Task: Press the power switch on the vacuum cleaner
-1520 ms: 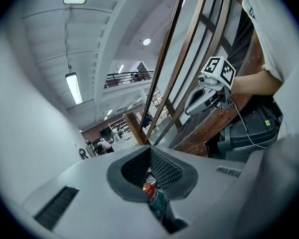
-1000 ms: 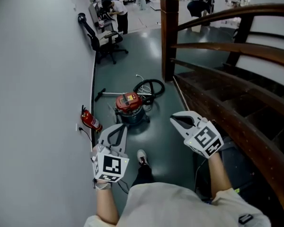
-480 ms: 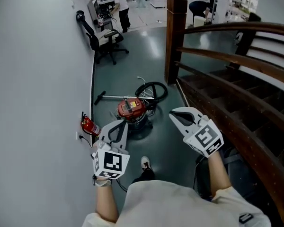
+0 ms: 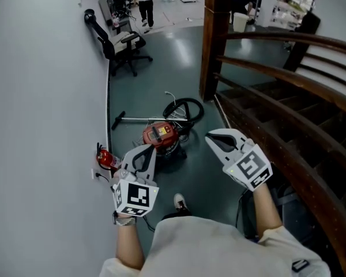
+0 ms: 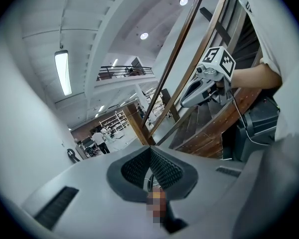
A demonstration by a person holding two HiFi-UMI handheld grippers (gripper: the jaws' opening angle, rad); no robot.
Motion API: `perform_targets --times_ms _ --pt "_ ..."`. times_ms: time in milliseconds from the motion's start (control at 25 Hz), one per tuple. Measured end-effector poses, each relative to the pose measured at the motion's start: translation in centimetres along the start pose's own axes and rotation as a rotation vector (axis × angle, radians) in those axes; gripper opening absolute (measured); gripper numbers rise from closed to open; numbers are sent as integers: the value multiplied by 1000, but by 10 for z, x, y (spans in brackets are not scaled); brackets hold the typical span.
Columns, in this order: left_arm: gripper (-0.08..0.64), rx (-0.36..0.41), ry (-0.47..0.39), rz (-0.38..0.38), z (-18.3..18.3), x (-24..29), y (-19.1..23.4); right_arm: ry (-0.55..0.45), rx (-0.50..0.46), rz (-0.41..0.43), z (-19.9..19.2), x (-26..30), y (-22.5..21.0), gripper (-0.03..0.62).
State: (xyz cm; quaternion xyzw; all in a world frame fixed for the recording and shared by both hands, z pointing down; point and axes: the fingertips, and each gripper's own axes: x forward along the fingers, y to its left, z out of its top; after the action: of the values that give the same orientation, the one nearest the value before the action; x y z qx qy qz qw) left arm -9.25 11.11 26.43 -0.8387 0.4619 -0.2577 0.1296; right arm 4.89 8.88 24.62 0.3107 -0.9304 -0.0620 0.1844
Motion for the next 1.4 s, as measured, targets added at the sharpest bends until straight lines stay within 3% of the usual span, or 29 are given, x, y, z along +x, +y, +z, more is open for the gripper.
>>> perform_targets --times_ms 200,640,1400 --pt "-2 3 2 -8 -12 23 27 8 14 5 2 32 -14 29" --pt "-2 9 7 -19 -39 56 74 38 -52 -18 5 95 -34 29" --pt "-2 -12 48 -75 -70 75 83 89 -53 -44 -7 117 -31 31"
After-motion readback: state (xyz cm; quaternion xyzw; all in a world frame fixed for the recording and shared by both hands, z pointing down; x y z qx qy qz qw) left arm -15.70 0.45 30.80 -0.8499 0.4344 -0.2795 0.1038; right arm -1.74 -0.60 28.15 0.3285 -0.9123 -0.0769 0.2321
